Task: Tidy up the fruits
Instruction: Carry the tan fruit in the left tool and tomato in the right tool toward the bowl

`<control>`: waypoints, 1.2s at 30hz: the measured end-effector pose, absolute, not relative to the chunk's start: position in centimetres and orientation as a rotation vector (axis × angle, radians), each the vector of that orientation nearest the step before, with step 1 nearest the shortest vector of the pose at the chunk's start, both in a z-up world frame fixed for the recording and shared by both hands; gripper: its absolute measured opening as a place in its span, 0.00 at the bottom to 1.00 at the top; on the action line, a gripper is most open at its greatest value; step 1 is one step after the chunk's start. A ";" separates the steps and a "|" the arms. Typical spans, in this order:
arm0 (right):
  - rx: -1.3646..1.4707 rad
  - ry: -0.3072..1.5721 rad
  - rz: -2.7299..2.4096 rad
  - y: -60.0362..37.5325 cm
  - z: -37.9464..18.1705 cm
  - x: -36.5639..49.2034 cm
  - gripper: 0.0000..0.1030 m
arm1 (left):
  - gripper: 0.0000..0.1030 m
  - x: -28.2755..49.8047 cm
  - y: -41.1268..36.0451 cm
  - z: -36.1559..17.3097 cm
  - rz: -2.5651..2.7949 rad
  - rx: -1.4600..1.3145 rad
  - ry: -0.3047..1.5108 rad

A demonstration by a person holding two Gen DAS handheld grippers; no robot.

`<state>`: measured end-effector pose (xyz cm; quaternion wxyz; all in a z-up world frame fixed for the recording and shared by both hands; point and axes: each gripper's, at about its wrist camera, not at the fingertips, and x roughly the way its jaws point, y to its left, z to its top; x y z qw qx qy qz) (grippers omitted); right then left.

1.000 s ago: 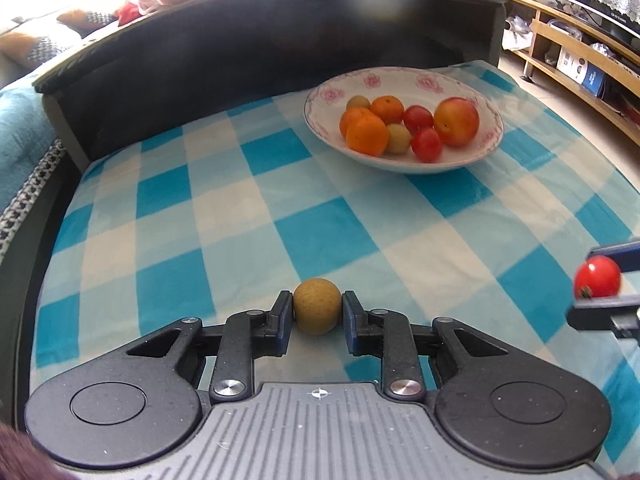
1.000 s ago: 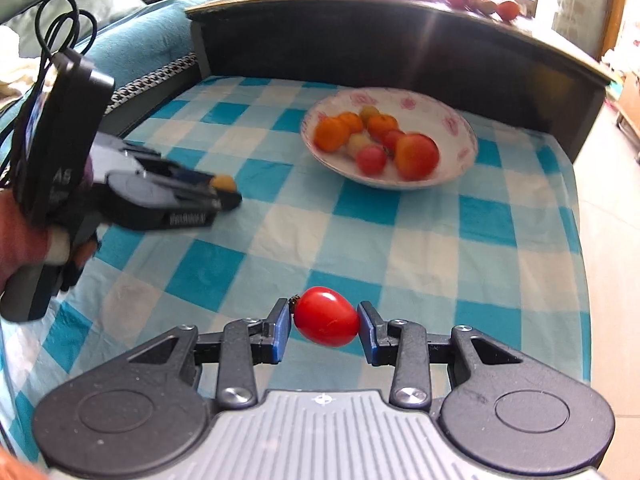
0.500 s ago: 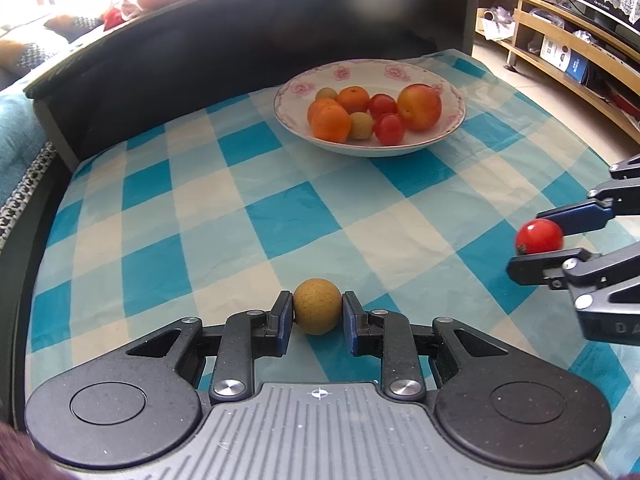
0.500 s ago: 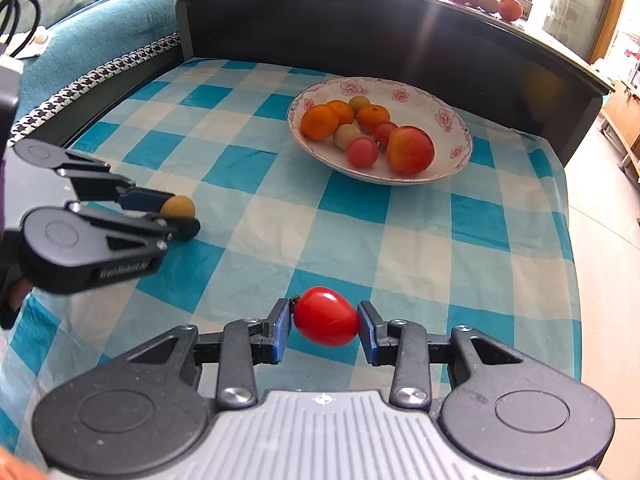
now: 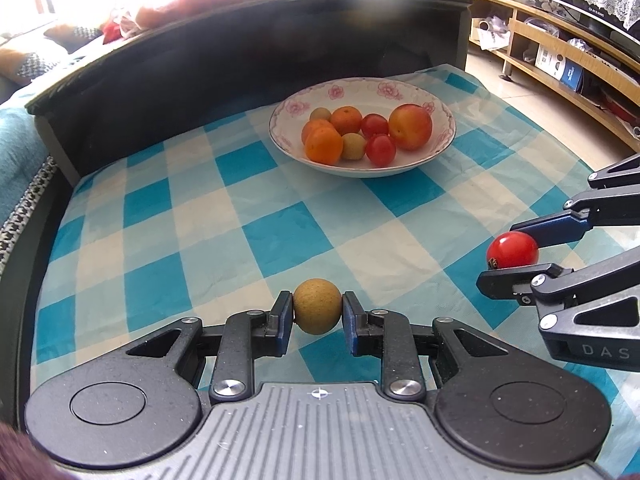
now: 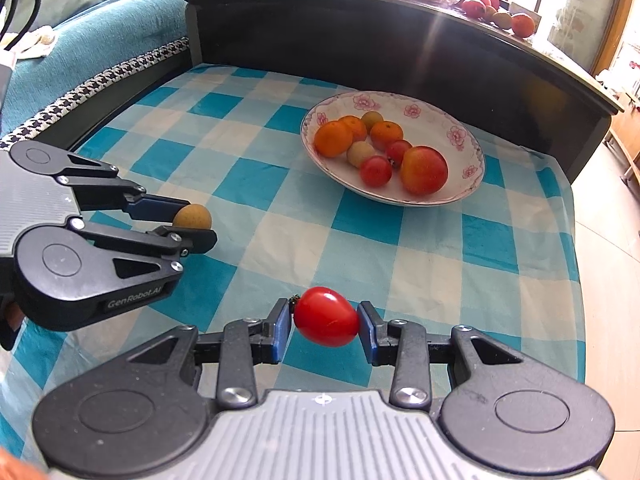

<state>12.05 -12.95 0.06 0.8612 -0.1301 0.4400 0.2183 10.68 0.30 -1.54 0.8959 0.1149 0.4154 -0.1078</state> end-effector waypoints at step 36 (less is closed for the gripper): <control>-0.251 0.902 0.477 -12.7 0.9 11.7 0.37 | 0.33 10.4 -1.1 -0.6 -0.261 0.243 0.828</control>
